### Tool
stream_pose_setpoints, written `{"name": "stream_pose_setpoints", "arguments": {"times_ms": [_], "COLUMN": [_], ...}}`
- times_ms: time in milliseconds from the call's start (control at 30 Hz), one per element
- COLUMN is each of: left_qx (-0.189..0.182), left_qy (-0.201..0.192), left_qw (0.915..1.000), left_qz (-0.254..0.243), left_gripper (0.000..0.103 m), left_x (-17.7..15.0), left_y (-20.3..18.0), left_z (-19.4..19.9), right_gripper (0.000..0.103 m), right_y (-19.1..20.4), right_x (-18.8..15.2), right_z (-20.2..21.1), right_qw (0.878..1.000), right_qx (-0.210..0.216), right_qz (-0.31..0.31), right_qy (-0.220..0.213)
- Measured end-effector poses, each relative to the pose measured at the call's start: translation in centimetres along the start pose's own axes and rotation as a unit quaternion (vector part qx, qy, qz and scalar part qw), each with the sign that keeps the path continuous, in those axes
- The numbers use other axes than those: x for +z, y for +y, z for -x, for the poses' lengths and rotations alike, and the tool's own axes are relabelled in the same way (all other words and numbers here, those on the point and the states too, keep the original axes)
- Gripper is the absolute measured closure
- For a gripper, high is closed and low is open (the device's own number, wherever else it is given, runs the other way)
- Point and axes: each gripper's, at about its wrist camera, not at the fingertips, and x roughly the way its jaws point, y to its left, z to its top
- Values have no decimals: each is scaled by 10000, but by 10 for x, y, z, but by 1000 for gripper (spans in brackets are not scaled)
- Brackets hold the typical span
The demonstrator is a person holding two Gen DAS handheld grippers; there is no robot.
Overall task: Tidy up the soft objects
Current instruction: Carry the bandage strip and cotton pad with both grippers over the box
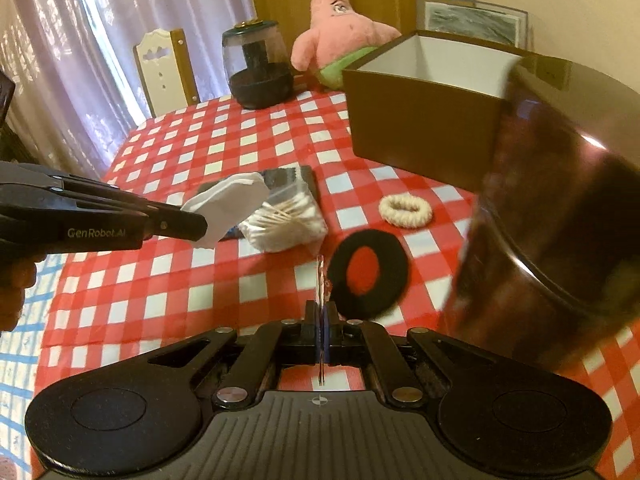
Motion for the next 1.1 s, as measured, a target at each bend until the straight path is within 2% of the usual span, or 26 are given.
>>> {"name": "stream_pose_setpoints", "arguments": {"times_ms": [300, 733, 1100], "left_qx": [-144, -314, -307], "left_qy": [-74, -301, -551], "left_qw": [9998, 9982, 9965], "left_qz": [-124, -415, -557], "left_gripper": [101, 101, 101], "left_x": [-4, 9, 32], "left_y": [-20, -55, -74], "left_z": [18, 31, 33], "right_gripper": [102, 102, 102], "right_y": [-24, -69, -120], "right_x": [-24, -60, -58], "right_z": [52, 130, 181], "right_qw": [9995, 9949, 9857], "right_qx": [12, -352, -822], "right_qz": [-302, -934, -1366], "right_qy": [9, -160, -538]}}
